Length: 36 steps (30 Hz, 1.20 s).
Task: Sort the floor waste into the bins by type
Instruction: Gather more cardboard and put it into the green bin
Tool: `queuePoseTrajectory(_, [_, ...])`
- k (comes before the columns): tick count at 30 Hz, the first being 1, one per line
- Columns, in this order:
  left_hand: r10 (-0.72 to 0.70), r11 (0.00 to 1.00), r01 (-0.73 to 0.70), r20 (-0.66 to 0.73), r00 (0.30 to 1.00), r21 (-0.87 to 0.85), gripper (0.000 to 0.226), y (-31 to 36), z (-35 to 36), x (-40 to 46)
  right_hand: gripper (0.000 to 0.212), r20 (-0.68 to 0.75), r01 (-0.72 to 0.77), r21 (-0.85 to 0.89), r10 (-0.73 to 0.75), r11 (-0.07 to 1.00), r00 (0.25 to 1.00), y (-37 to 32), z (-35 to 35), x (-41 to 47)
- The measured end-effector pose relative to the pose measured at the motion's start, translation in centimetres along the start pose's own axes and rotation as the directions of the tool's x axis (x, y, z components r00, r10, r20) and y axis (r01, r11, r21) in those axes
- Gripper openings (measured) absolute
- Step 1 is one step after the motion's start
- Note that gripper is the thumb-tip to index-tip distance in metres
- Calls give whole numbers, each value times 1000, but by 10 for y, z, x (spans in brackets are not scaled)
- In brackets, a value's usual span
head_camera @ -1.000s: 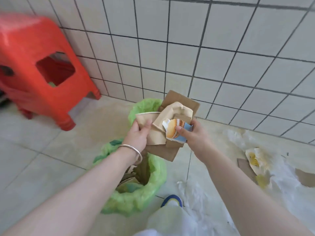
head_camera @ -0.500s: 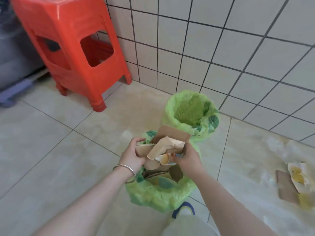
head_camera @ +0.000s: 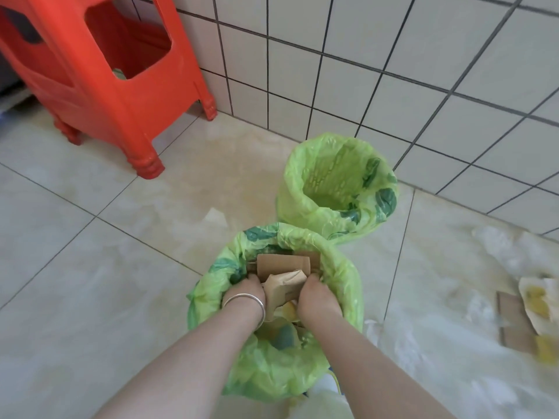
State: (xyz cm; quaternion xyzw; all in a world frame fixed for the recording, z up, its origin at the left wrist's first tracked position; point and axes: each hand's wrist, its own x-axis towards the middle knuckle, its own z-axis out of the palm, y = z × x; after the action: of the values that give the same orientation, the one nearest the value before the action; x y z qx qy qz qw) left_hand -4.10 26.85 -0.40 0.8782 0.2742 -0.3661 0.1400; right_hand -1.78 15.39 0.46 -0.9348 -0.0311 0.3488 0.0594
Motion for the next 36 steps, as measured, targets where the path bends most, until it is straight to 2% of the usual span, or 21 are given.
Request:
queuePoseTrajectory(4, [-36,999,36,6,999,20,42,4,8,13,41,30,29,-322,-20,946,999,-3,12,12])
queuePoseTrajectory(7, [-31,998,31,-2,1000,55,41,4,7,12,41,73,99,-400,-76,911,994,-2,8,11])
queuePoseTrajectory(9, [-21,997,23,-24,999,76,40,4,2,7,40,80,81,-313,-59,946,995,-3,3,7])
queuePoseTrajectory(11, [6,993,2,-70,998,117,40,4,-10,-4,43,30,10,-113,-7,994,1000,-3,-4,-2])
queuePoseTrajectory(13, [69,979,-40,-140,988,201,40,8,-26,-21,45,-54,30,46,-28,998,998,-2,-16,-17])
queuePoseTrajectory(18, [309,845,-127,-281,909,520,33,28,-60,-80,42,-204,146,121,-119,982,972,10,-45,-62])
queuePoseTrajectory(21, [423,802,-191,-312,851,566,29,57,-64,-110,38,-270,169,237,-103,957,957,36,-64,-86])
queuePoseTrajectory(25, [563,783,-400,-269,782,477,29,132,-45,-140,37,-329,130,459,32,879,944,106,-91,-107])
queuePoseTrajectory(28, [652,731,-534,-203,731,425,28,193,-10,-159,34,-340,63,569,165,820,926,179,-102,-112])
queuePoseTrajectory(34, [745,601,-664,-11,666,445,28,302,51,-174,29,-298,-41,688,333,725,895,311,-94,-106])
queuePoseTrajectory(36, [750,588,-695,44,660,413,28,341,72,-168,28,-275,-80,708,377,702,884,348,-85,-92])
